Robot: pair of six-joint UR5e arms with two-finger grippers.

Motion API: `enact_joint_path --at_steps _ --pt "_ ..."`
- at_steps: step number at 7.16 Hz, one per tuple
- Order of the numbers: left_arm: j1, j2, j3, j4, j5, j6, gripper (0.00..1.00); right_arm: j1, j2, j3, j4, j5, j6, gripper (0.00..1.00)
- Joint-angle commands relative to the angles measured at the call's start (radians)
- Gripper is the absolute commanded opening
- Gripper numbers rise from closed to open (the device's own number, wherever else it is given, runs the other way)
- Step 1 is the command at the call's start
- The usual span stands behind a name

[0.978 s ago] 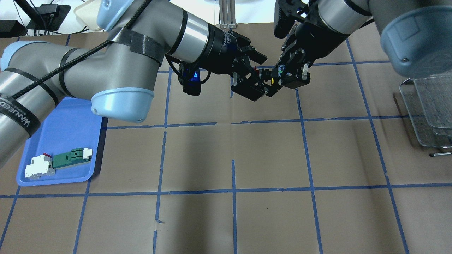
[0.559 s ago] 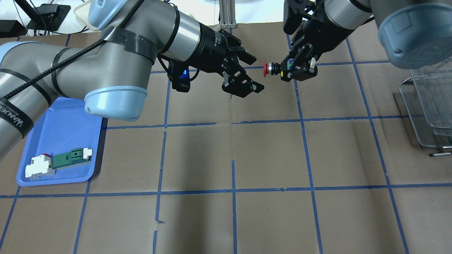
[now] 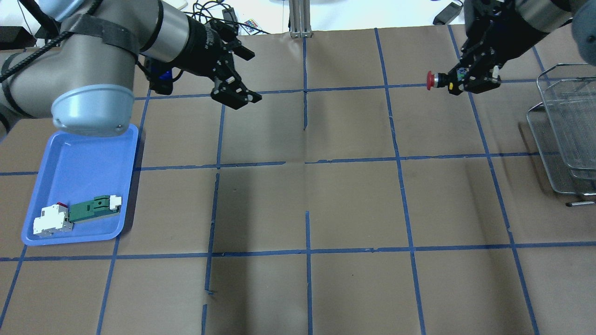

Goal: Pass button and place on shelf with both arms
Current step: 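Open and withdraw the left gripper while the right carries the button toward the basket, then lower the button into the mesh basket with the right gripper and release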

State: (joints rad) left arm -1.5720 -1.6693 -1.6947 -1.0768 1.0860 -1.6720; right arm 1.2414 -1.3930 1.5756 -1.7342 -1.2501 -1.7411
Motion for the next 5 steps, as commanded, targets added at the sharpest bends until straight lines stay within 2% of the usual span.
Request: enact_joint_path --at_steps 1,2,3,4,5 --pt "0.082 0.023 0.007 -0.144 0.217 0.496 1.00 -0.191 0.060 -0.005 -0.036 -0.035 -0.205 0.02" --pt "0.099 0.042 0.013 -0.240 0.312 0.751 1.00 -0.227 0.060 -0.008 -0.048 -0.058 -0.251 0.02" --pt "0.112 0.072 0.016 -0.283 0.392 0.899 1.00 -0.282 0.071 -0.018 -0.053 -0.051 -0.264 0.02" --pt "0.115 0.115 0.018 -0.340 0.396 0.951 1.00 -0.334 0.072 -0.034 -0.050 -0.058 -0.288 0.02" --pt "0.119 0.152 0.020 -0.401 0.425 1.111 1.00 -0.368 0.106 -0.046 -0.066 -0.060 -0.430 0.03"
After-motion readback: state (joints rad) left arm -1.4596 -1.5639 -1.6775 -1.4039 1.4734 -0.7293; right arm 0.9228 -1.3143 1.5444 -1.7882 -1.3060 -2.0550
